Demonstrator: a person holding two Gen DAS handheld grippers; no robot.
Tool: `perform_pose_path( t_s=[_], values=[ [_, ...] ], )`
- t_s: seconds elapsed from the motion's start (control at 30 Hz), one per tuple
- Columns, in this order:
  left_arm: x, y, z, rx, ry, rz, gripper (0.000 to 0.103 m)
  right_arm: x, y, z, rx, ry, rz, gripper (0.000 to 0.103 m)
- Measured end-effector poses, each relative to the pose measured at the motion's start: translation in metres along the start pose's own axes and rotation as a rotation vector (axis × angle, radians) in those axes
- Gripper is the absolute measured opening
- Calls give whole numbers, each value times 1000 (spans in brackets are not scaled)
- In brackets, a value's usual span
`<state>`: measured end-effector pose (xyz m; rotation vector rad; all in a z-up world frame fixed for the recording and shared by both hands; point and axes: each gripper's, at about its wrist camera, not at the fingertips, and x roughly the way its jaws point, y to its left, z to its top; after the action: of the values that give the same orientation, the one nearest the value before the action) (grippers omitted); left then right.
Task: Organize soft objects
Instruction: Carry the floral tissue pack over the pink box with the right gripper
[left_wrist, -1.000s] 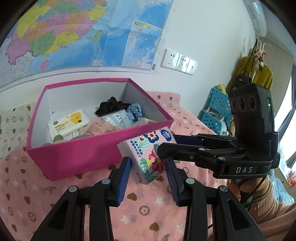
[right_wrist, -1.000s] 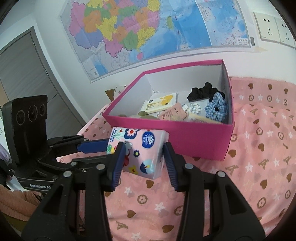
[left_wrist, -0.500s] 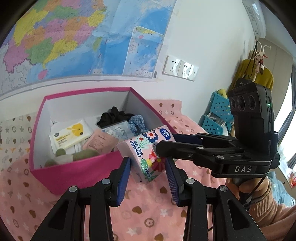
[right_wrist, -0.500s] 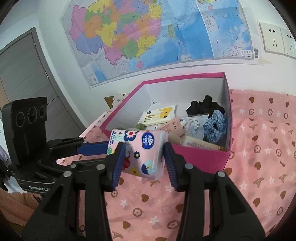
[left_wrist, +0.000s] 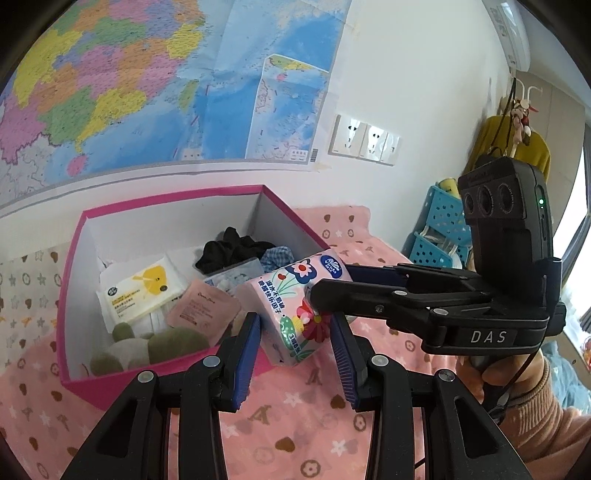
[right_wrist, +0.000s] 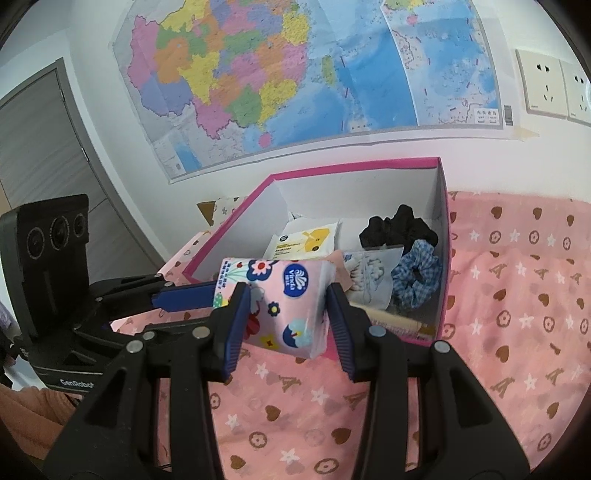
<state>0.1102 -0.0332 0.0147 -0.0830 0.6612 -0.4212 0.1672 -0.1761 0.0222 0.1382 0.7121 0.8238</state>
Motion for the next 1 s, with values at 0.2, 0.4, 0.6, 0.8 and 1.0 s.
perform_pose_path(
  t_s=[0.2, 0.4, 0.6, 0.8, 1.0],
  values=[
    [6, 5, 10, -2, 0, 10, 38, 6, -3, 11, -10, 0, -11, 46],
    [16, 13, 18, -15, 9, 19, 38, 16, -10, 20, -7, 8, -24, 46],
    [23, 19, 22, -26, 16, 18, 38, 23, -18, 24, 2, 14, -27, 46],
    [30, 21, 23, -30, 23, 16, 38, 28, -25, 25, 18, 19, -31, 46],
    [38, 23, 25, -31, 36, 20, 38, 33, -32, 26, 33, 27, -34, 46]
  ],
)
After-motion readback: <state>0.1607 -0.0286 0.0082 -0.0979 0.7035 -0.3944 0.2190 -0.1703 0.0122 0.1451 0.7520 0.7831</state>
